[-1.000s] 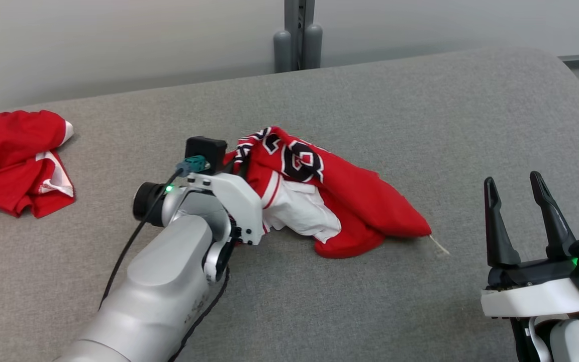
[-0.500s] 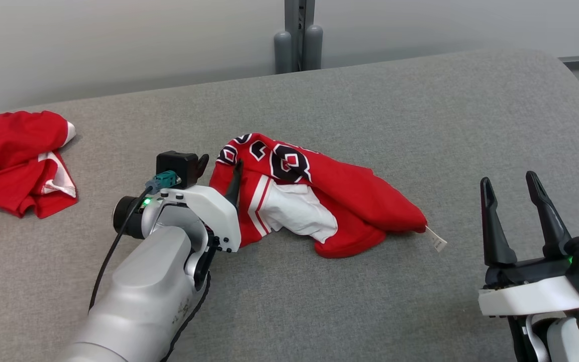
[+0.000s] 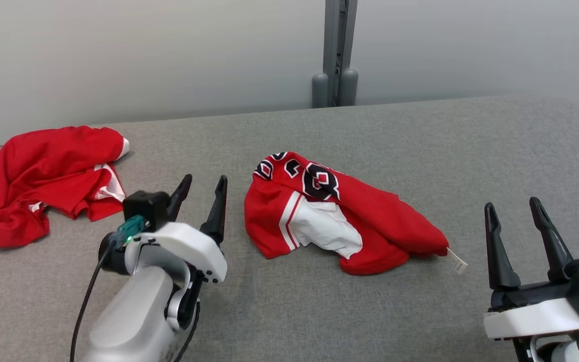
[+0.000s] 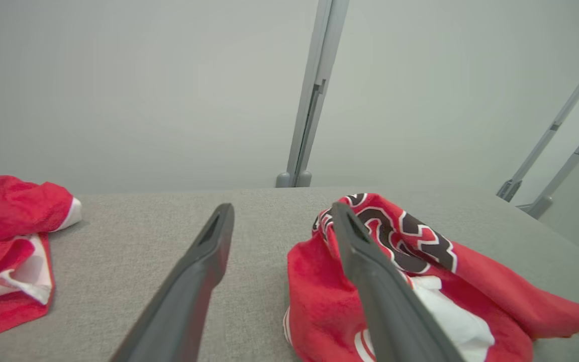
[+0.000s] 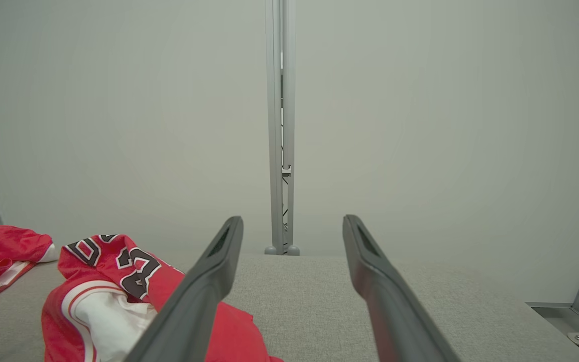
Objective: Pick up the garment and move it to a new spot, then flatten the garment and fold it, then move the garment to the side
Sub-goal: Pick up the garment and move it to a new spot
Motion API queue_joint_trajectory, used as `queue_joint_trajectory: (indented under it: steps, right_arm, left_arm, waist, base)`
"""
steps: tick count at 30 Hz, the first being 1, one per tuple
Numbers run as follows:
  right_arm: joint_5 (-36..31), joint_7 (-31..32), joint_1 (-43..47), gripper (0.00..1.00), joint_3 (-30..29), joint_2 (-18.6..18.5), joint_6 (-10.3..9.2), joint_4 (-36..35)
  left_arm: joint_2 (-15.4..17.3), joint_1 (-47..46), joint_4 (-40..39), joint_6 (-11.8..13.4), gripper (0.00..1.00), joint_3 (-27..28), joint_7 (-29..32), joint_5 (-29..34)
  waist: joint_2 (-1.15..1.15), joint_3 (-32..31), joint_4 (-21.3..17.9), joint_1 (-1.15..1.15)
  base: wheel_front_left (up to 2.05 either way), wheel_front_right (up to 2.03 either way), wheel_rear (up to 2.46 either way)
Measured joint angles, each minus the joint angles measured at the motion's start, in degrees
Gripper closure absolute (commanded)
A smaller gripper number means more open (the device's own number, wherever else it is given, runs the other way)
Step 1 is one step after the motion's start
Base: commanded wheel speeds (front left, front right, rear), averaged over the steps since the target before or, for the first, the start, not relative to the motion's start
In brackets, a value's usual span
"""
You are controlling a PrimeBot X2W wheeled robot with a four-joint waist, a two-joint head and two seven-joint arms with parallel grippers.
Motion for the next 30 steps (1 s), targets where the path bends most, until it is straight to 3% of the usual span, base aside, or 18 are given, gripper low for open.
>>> queue_joint_trajectory:
  steps: [7, 14, 22, 30]
  right_arm:
    - [-0.4, 0.0, 1.9, 0.00, -0.7, 0.0, 0.00, -0.2]
    - [-0.2, 0.0, 3.0, 0.00, -0.5, 0.0, 0.00, 0.2]
    - [0.9, 0.0, 4.2, 0.00, -0.5, 0.0, 0.00, 1.0]
    - [1.5, 0.0, 4.6, 0.00, -0.3, 0.0, 0.00, 1.8]
  left_arm:
    - [0.6, 13.4, -13.3, 2.4, 0.00, 9.5, 0.0, 8.7]
    - [-1.5, 24.4, -24.7, 3.5, 0.00, 17.7, 0.0, 16.1]
    - [-3.2, 31.2, -29.3, 2.4, 0.00, 22.8, 0.0, 19.9]
    - [-3.6, 32.4, -29.5, 1.2, 0.00, 24.6, 0.0, 21.4]
  waist:
    - [0.00, -2.0, 2.4, 0.00]
    - [0.00, -3.0, 3.6, 0.00]
    - [0.00, -3.6, 4.3, 0.00]
    - [0.00, -3.5, 4.4, 0.00]
  base:
    - [0.00, 0.00, 0.00]
    - [0.00, 0.00, 0.00]
    - [0.00, 0.00, 0.00]
    - [0.00, 0.00, 0.00]
